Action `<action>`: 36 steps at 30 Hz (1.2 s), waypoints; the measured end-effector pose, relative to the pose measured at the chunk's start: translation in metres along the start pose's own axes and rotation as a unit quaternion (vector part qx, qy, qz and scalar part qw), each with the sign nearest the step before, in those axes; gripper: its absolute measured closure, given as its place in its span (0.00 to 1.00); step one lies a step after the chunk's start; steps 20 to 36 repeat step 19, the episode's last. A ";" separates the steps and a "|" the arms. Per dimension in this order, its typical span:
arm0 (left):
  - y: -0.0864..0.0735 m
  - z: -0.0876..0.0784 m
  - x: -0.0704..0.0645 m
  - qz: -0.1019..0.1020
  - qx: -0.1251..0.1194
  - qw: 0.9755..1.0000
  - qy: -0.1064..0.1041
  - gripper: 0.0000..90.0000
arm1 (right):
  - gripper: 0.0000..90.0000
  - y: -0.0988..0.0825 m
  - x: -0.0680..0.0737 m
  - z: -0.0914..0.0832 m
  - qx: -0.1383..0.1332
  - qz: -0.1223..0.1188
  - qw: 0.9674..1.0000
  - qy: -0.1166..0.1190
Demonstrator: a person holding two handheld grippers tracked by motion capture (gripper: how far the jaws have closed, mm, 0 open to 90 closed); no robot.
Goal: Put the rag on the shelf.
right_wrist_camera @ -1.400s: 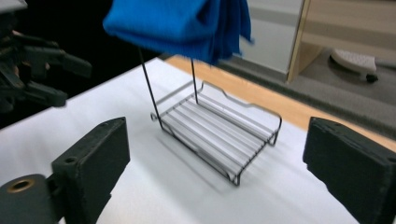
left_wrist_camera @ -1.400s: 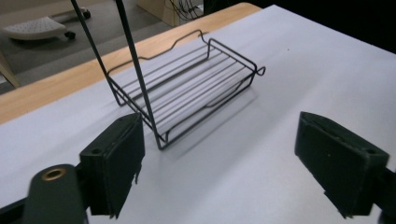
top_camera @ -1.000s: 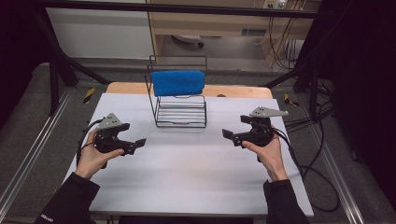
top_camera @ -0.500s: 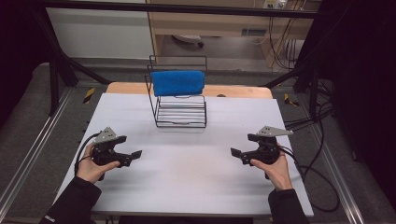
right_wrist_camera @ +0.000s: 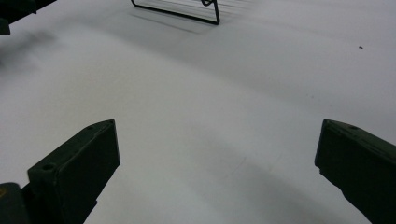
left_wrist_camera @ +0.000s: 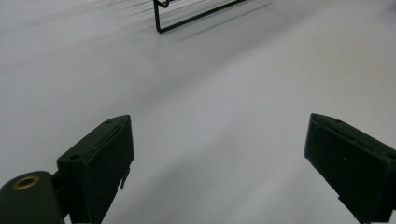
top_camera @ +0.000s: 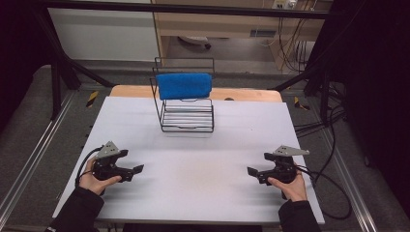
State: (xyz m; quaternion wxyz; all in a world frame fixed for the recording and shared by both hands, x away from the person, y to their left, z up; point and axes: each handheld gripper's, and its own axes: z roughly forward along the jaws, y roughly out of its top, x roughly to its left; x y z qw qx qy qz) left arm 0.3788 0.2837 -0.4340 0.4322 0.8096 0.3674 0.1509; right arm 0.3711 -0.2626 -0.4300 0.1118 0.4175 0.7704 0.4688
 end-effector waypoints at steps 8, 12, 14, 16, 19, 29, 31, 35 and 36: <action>-0.009 0.002 -0.004 0.008 0.007 1.000 -0.004 0.09 | 0.01 -0.017 -0.006 -0.007 0.017 -0.008 1.000 -0.009; -0.011 0.002 -0.005 0.008 0.007 1.000 -0.004 0.09 | 0.01 -0.020 -0.006 -0.008 0.024 -0.006 1.000 -0.009; -0.012 0.002 -0.005 0.006 0.006 1.000 -0.004 0.09 | 0.01 -0.021 -0.006 -0.007 0.028 -0.008 1.000 -0.010; -0.013 0.001 -0.004 0.004 0.006 1.000 -0.002 0.09 | 0.01 -0.021 -0.005 -0.005 0.032 -0.010 0.999 -0.009; -0.014 0.001 -0.004 0.004 0.006 1.000 -0.003 0.09 | 0.01 -0.021 -0.005 -0.004 0.034 -0.013 0.999 -0.011; -0.014 0.001 -0.004 0.004 0.006 1.000 -0.003 0.09 | 0.01 -0.021 -0.005 -0.004 0.034 -0.013 0.999 -0.011; -0.014 0.001 -0.004 0.004 0.006 1.000 -0.003 0.09 | 0.01 -0.021 -0.005 -0.004 0.034 -0.013 0.999 -0.011; -0.014 0.001 -0.004 0.004 0.006 1.000 -0.003 0.09 | 0.01 -0.021 -0.005 -0.004 0.034 -0.013 0.999 -0.011; -0.014 0.001 -0.004 0.004 0.006 1.000 -0.003 0.09 | 0.01 -0.021 -0.005 -0.004 0.034 -0.013 0.999 -0.011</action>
